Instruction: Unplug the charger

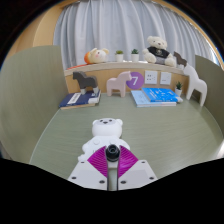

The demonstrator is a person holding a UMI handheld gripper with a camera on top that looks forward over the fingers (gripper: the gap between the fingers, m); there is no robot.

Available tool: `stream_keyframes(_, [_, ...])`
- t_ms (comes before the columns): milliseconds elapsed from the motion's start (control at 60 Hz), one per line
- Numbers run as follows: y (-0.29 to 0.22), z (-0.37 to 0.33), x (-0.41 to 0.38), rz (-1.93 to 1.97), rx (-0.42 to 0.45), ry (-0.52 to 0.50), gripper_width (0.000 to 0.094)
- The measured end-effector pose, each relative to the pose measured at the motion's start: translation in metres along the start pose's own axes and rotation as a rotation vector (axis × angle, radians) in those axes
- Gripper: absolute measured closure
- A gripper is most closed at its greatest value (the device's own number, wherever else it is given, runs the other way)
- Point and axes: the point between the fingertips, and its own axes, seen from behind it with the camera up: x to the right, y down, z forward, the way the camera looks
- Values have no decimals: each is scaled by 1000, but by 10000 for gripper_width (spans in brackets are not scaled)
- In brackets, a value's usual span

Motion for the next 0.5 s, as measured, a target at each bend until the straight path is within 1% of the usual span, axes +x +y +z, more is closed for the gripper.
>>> stream_keyframes(33, [-1, -5, -1, -8, -36, -8, 845])
stream_keyframes(50, [-14, -15, 0, -20, -38, -13, 845])
stream_keyframes(67, [-38, -27, 5, -36, -5, -3, 845])
stream_keyframes(83, [-70, -41, 10, -51, 51, 12, 845])
stream_keyframes(117, [-127, -68, 17, -69, 210, 20, 845])
stream_keyframes(133, [-160, -76, 23, -69, 249, 26, 845])
stream_keyframes(167, [-203, -109, 35, -78, 347, 37, 845])
stream_keyframes(200, [-235, -126, 55, -107, 403, 69, 846])
stream_keyframes(250, [-262, -139, 94, -124, 434, 134, 846])
stream_keyframes(283, [-256, -128, 111, -125, 422, 154, 845])
stream_keyframes(333, [-242, -110, 133, -98, 391, 149, 841])
stream_keyframes(367, [-223, -93, 149, -82, 344, 146, 835])
stream_keyframes(383, [-222, -97, 161, -79, 331, 145, 833])
stream_keyframes(400, [-213, -88, 169, -79, 289, 154, 833])
stream_keyframes(450, [-180, -63, 192, -92, 199, 179, 824])
stream_keyframes(467, [-159, -51, 201, -92, 196, 178, 824])
stream_keyframes(500, [-141, -41, 211, -75, 135, 178, 822])
